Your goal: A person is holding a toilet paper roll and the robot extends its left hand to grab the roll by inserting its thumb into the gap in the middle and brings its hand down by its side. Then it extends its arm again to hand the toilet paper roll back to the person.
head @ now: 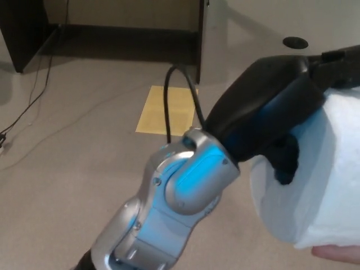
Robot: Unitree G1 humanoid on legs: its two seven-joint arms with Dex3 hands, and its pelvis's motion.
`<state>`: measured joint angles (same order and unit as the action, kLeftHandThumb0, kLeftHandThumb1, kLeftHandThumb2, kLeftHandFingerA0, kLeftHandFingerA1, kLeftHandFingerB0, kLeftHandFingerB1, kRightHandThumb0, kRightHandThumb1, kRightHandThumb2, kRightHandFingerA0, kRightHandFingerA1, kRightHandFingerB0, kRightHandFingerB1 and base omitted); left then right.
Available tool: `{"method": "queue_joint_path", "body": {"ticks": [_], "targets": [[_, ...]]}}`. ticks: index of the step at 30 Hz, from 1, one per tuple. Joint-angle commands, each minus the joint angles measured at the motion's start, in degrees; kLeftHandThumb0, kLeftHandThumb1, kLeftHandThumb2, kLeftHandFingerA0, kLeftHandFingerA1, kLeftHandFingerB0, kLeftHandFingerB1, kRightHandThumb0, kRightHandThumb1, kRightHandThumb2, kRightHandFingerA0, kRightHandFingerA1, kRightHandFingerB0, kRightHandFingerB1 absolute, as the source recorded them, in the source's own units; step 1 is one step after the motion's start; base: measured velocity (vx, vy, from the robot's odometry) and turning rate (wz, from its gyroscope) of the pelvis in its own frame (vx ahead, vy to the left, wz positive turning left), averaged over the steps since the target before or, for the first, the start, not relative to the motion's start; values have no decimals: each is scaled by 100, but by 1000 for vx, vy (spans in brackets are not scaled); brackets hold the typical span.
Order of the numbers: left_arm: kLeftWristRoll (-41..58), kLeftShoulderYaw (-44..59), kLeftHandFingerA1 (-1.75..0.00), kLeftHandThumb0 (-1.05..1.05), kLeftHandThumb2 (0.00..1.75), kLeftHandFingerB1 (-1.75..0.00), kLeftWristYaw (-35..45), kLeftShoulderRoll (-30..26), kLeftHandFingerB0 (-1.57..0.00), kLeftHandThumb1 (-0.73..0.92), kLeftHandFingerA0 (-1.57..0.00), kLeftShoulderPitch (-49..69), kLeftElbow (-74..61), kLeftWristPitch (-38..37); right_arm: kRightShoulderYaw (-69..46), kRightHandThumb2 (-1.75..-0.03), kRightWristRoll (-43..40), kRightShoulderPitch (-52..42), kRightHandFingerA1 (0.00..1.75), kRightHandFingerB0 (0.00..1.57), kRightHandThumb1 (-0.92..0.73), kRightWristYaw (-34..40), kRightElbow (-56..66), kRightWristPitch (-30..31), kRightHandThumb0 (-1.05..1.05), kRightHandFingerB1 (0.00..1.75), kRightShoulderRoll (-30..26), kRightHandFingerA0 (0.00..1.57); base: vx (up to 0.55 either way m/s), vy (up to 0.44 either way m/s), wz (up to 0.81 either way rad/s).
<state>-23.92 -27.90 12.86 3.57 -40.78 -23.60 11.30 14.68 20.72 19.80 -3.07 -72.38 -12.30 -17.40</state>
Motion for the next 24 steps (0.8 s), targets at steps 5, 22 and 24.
{"method": "queue_joint_path", "body": {"ticks": [5,22,24], "targets": [[317,701,-170,-9,87,-150,87,-626,-65,70,-77,548,-418,-583,80,-85,75,-16,64,34,-55,-135,-11,11,-46,50,-143,57,0,0,0],[1643,4465,-148,-2,85,-130,-781,-1091,-75,76,-93,4529,1110,-2740,56,-86,41,8,66,34,-55,-188,-8,22,-43,51,-133,57,0,0,0],[1708,4702,-156,-2,83,-134,-831,-1125,-73,76,-90,4798,1800,-3082,40,-87,24,47,67,34,-55,-194,-12,28,-43,51,-125,57,0,0,0]]}}
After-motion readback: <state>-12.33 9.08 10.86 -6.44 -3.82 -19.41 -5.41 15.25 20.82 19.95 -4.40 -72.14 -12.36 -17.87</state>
